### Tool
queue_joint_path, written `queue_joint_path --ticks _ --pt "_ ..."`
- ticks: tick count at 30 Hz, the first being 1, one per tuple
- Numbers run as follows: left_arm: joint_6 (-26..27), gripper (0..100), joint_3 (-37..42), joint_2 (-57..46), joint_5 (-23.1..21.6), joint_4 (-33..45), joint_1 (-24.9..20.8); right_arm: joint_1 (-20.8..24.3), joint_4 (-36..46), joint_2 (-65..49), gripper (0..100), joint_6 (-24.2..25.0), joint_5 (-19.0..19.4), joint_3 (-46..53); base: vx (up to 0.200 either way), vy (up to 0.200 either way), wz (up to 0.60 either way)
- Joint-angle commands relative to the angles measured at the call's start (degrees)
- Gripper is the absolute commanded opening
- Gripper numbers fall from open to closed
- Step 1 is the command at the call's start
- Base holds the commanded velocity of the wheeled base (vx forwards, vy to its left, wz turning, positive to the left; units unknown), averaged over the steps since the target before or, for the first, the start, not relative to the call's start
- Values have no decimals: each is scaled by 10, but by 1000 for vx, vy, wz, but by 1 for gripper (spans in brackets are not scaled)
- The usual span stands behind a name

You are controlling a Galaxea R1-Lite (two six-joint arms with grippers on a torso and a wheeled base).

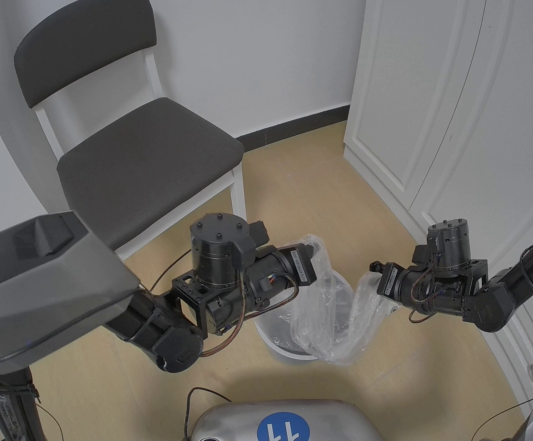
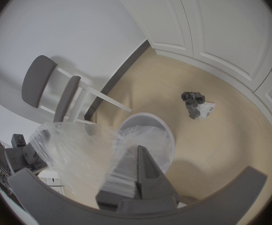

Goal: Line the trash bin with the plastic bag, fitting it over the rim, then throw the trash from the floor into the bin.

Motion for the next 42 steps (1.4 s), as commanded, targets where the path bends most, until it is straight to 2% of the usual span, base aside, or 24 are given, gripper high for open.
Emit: queue_joint_path --ticks 1,5,11,16,27,31,34,42 --pt "-1 0 -32 45 -9 0 -7 -29 0 19 0 -20 15 7 0 0 0" --pt "-4 0 -40 62 -10 -1 -14 -43 1 -9 0 -64 21 29 0 0 0" --pt "-12 0 -48 92 -10 -4 -13 -45 6 -55 0 -77 27 45 0 0 0" --pt "-13 0 -76 121 -10 -1 0 -37 6 -86 0 -109 35 68 0 0 0" --pt "-19 0 -78 122 -10 -11 17 10 1 -140 0 -109 30 89 0 0 0" --pt "-47 0 -87 126 -10 -41 15 17 0 -148 0 -110 22 92 0 0 0" --pt "-49 0 -99 145 -10 -67 15 17 1 -167 0 -119 19 95 0 0 0" --pt "-49 0 -110 159 -20 -64 24 40 0 -165 0 -125 19 105 0 0 0"
